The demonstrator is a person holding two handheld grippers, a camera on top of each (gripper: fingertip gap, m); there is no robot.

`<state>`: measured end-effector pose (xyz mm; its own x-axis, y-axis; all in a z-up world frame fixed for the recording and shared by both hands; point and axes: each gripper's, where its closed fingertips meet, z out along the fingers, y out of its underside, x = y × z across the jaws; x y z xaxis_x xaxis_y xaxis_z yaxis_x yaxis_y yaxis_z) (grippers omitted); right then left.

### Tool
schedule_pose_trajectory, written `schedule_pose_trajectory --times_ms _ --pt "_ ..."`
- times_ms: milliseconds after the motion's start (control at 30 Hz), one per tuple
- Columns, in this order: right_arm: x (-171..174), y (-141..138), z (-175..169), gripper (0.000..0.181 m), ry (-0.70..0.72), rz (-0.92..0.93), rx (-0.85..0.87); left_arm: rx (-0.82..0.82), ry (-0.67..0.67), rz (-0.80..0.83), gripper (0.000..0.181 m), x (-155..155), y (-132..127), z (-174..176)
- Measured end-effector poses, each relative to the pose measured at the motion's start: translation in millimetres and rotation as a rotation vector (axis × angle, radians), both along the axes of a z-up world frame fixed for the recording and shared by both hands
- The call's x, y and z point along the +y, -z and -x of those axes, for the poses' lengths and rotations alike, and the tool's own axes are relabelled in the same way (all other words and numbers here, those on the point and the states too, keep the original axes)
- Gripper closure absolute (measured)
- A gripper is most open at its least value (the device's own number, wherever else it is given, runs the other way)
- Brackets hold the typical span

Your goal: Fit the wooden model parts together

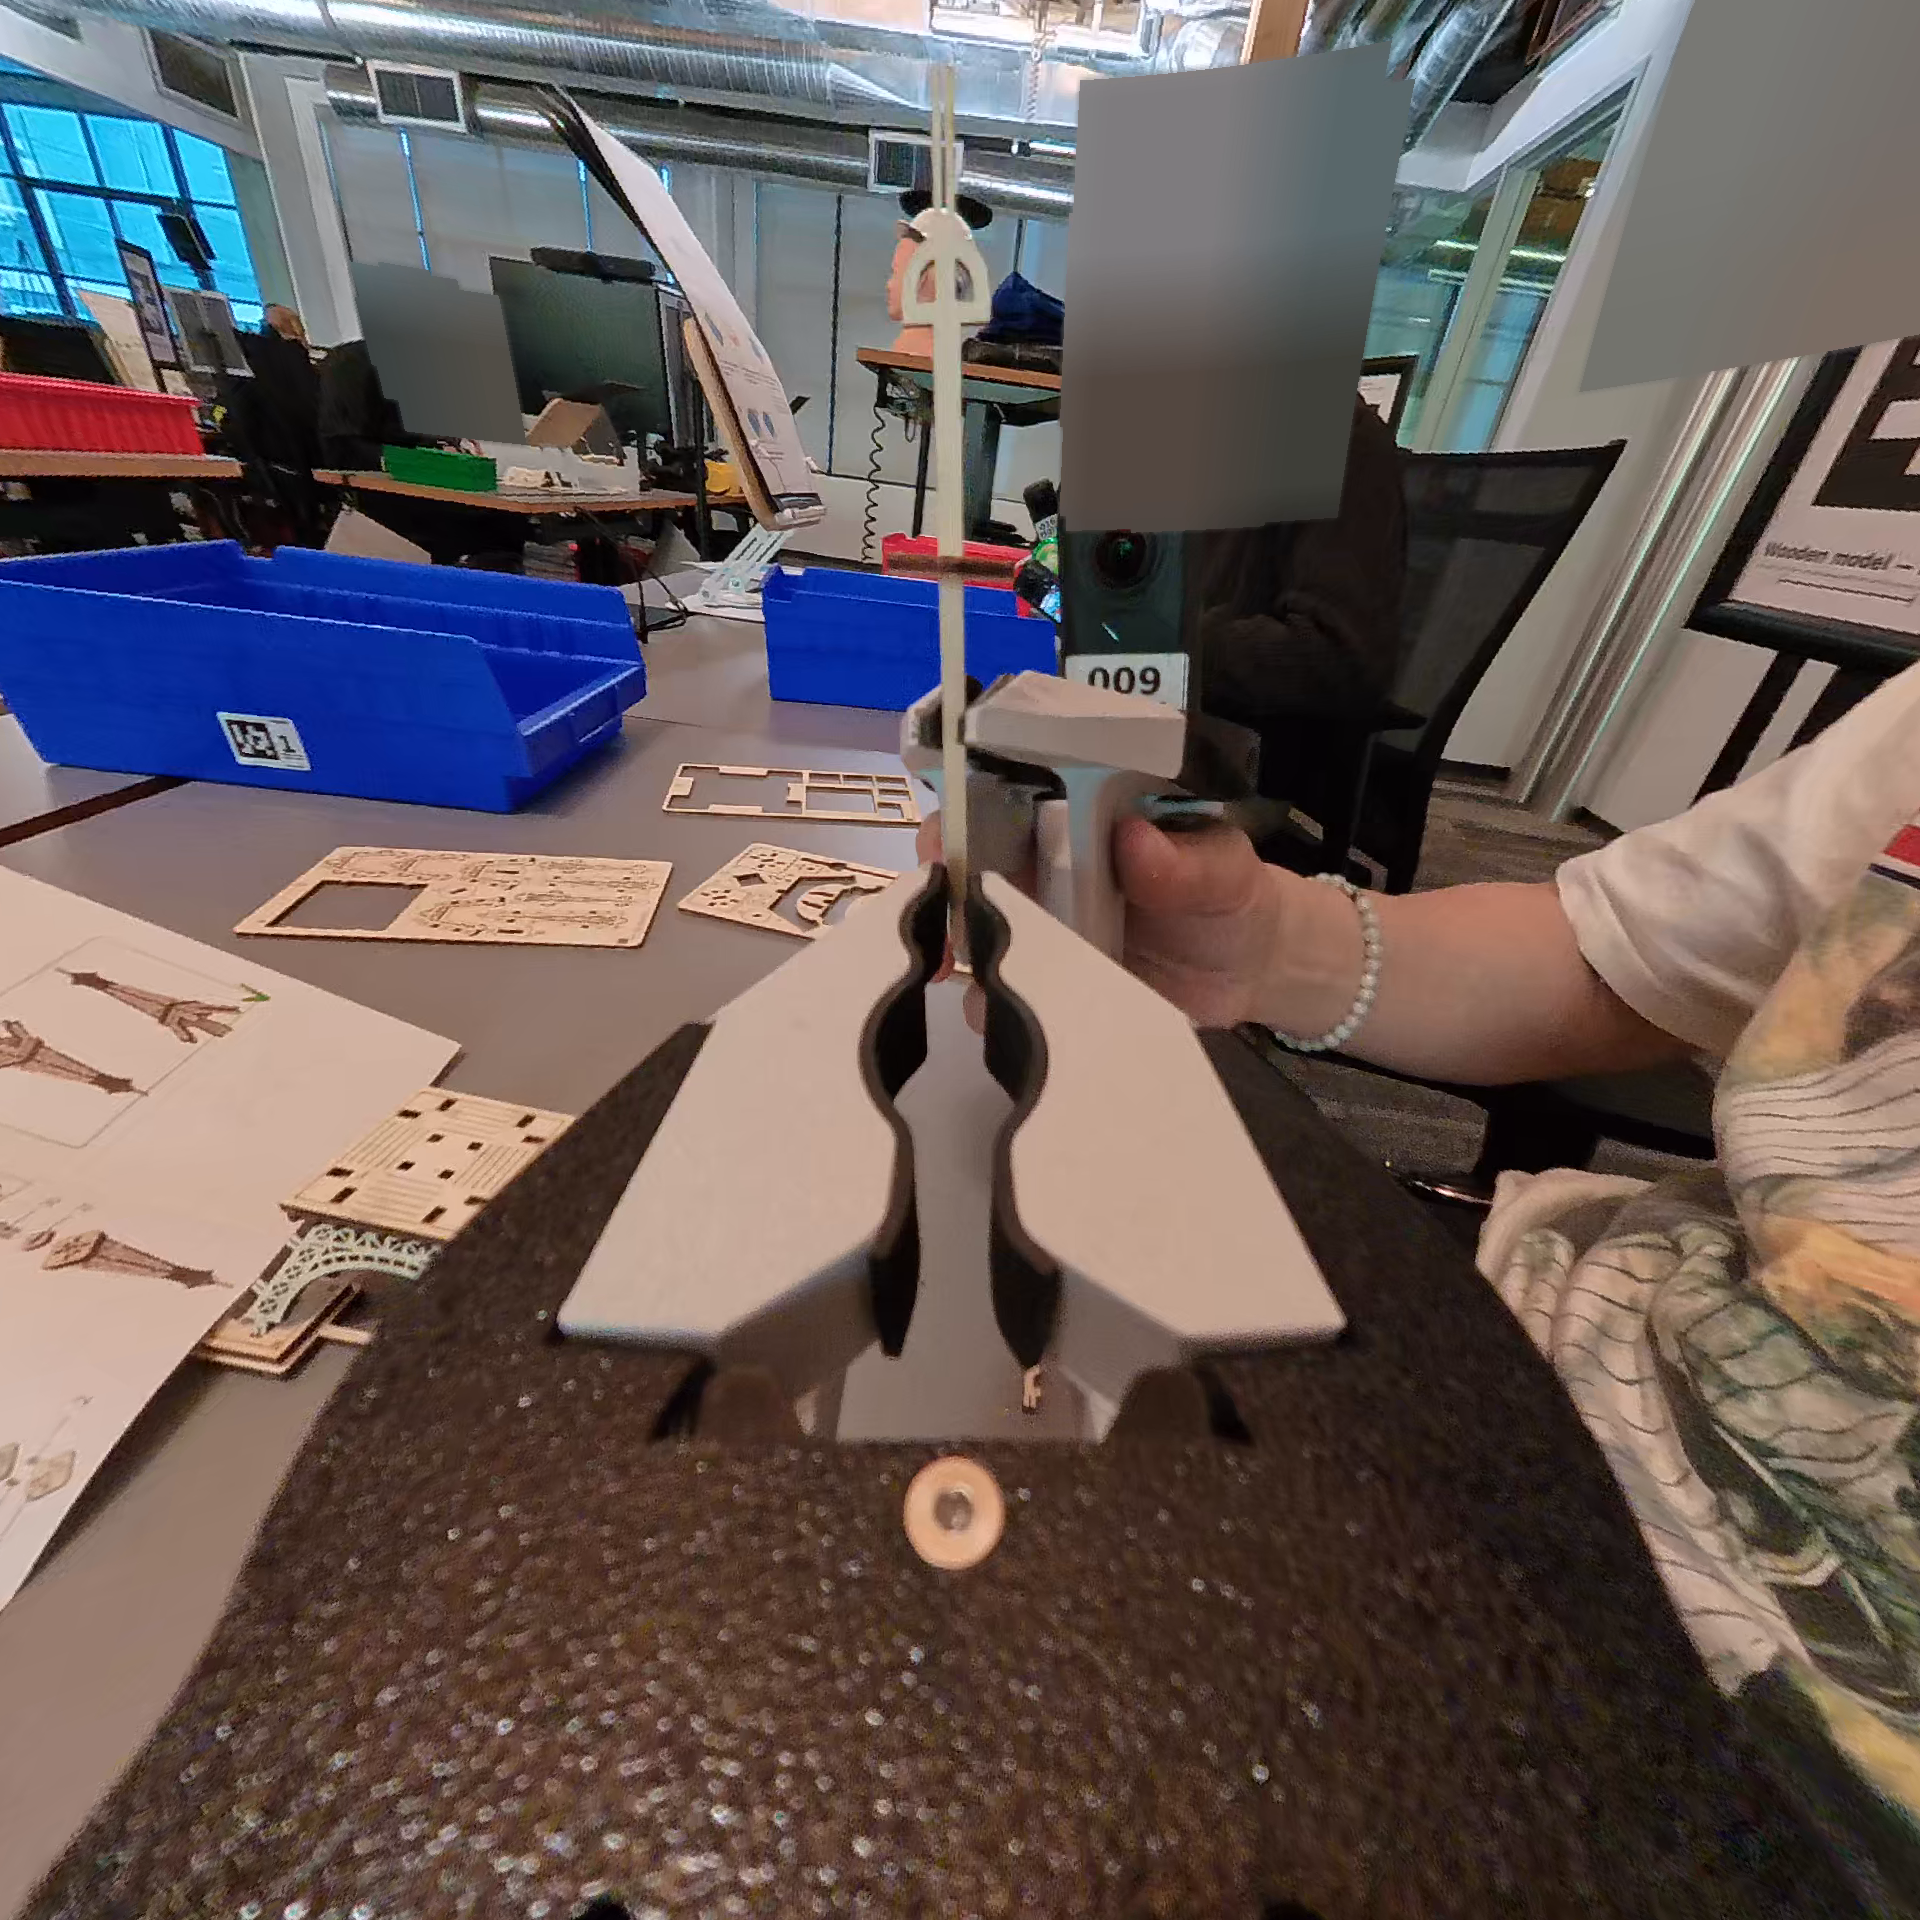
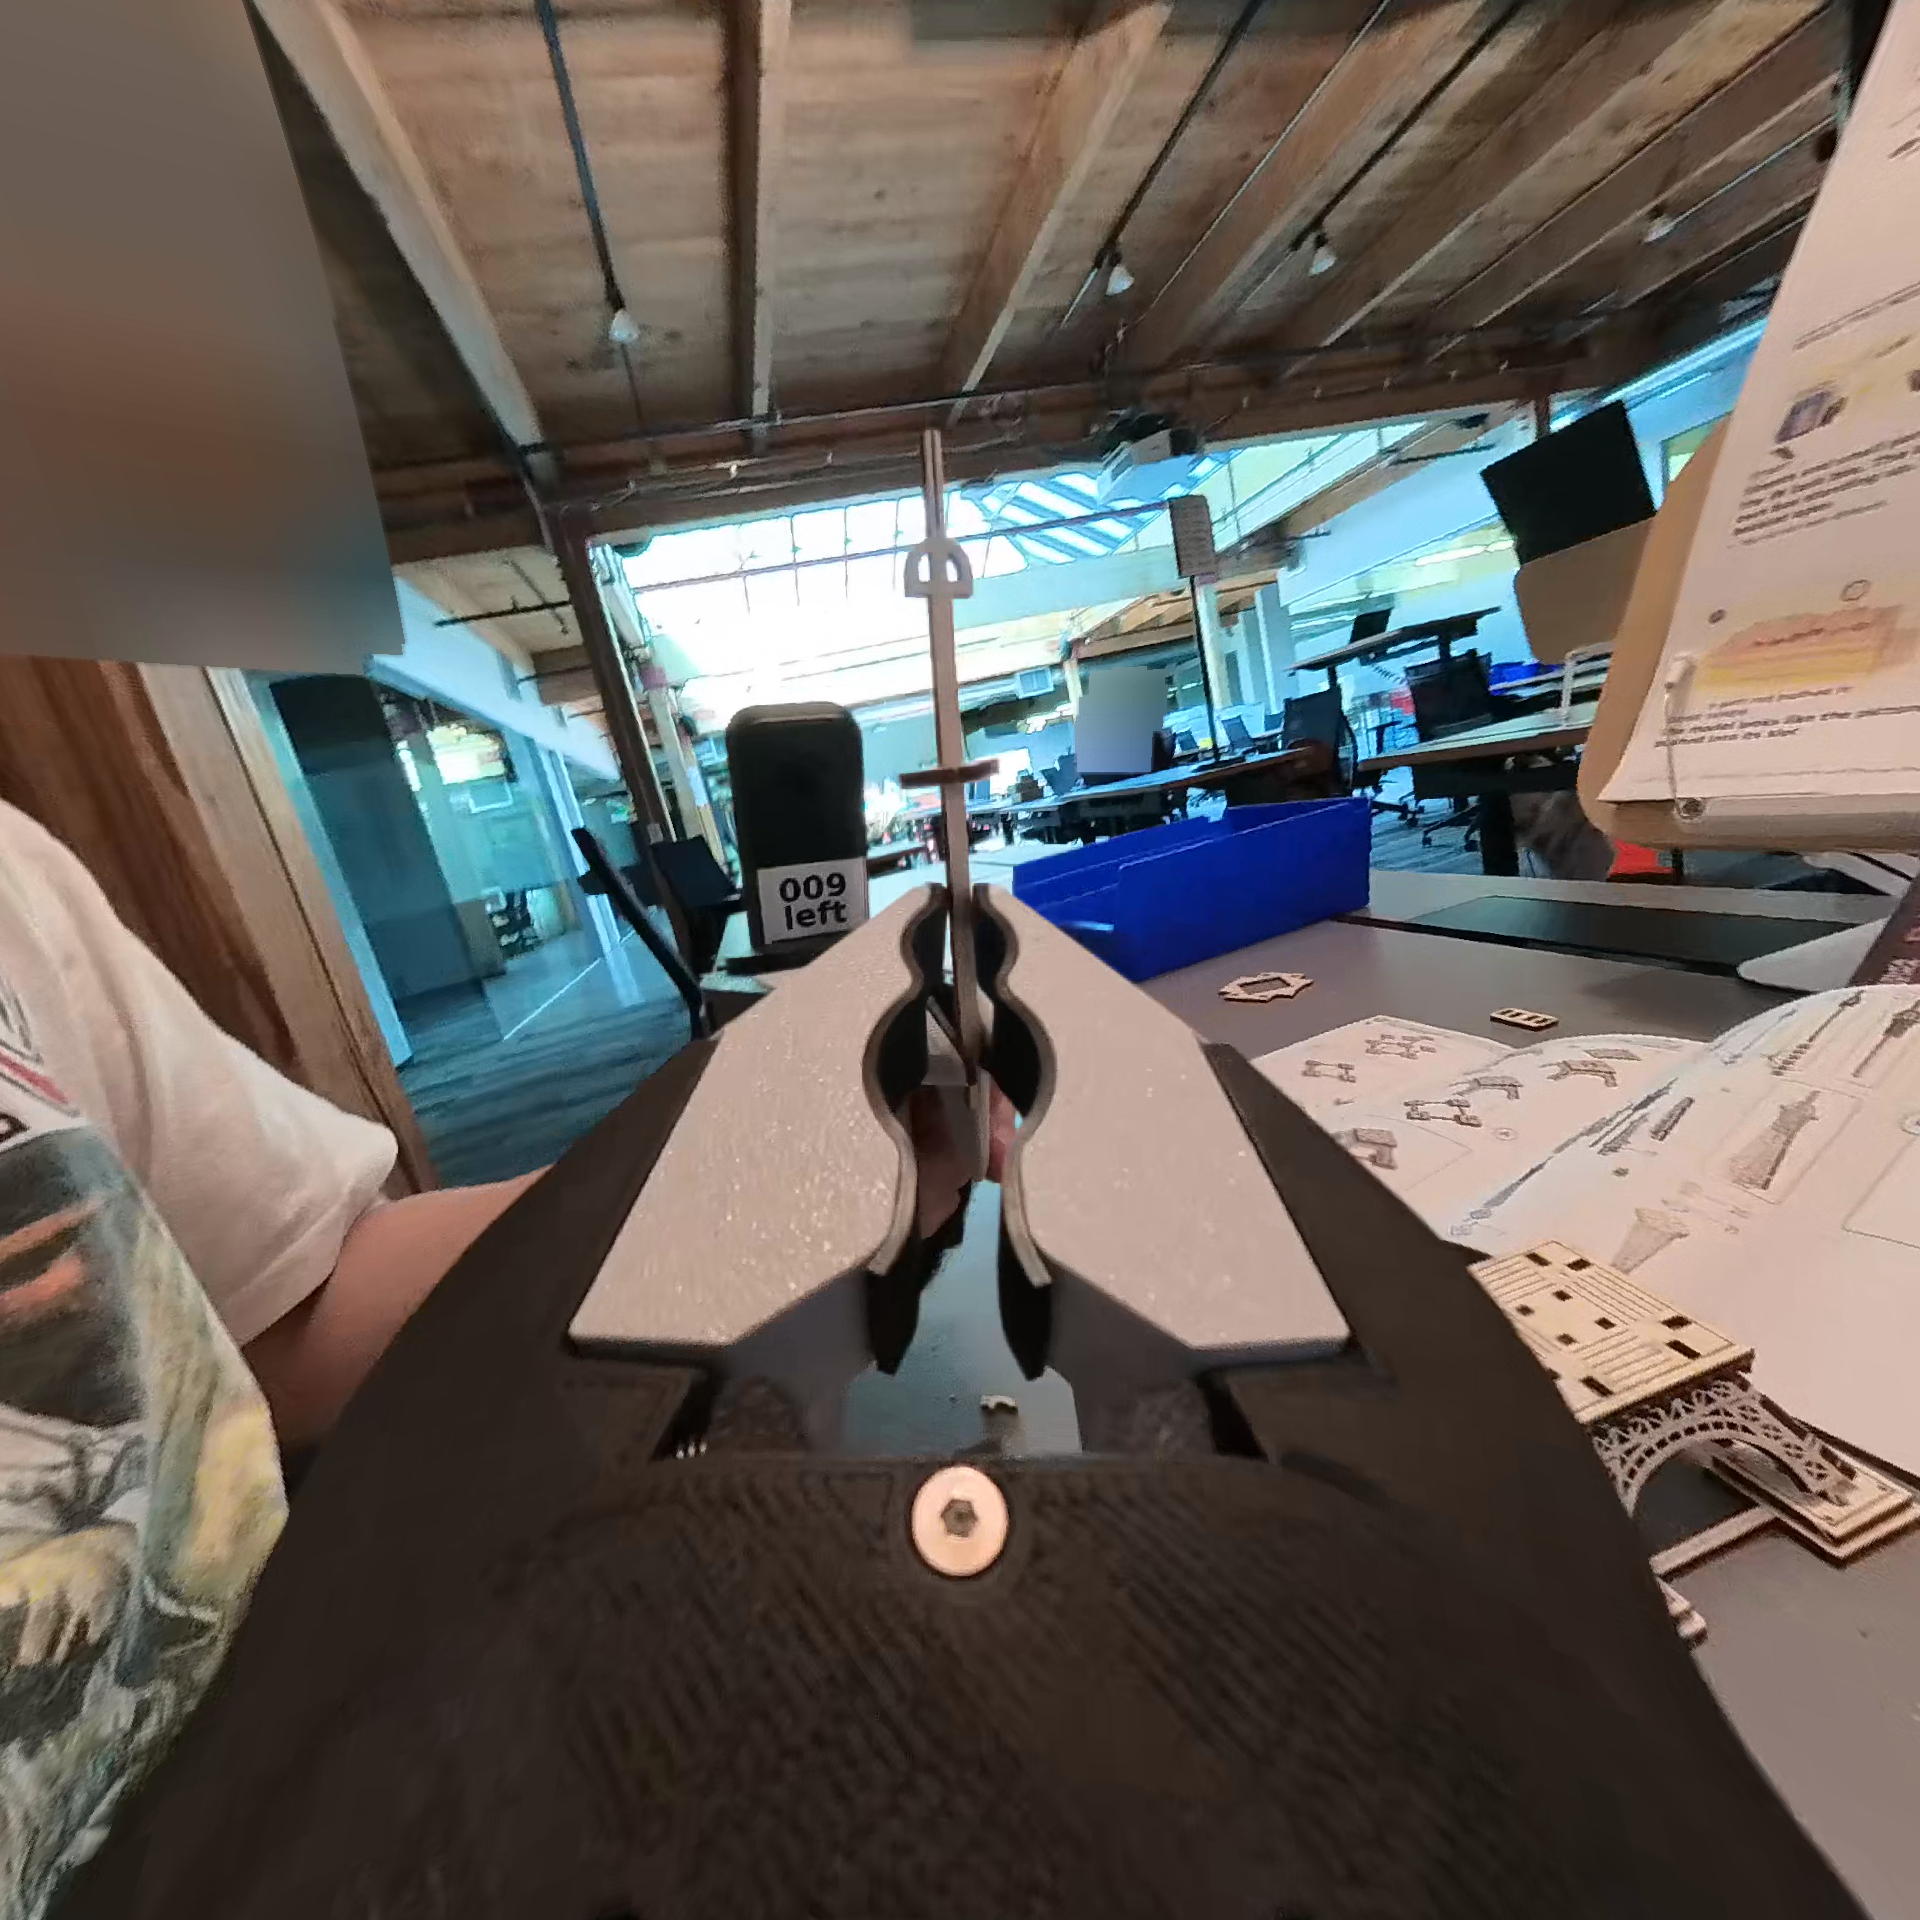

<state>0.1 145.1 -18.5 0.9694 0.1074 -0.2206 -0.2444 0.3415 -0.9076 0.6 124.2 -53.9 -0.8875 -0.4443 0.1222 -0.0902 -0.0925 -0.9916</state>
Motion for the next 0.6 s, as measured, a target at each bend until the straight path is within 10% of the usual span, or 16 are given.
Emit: schedule_pose_trajectory --times_ms 600 --pt "13 21 -6 0.18 0.044 0.106 0.047 -0.032 -0.038 0.033 0.172 26 -9 -4"
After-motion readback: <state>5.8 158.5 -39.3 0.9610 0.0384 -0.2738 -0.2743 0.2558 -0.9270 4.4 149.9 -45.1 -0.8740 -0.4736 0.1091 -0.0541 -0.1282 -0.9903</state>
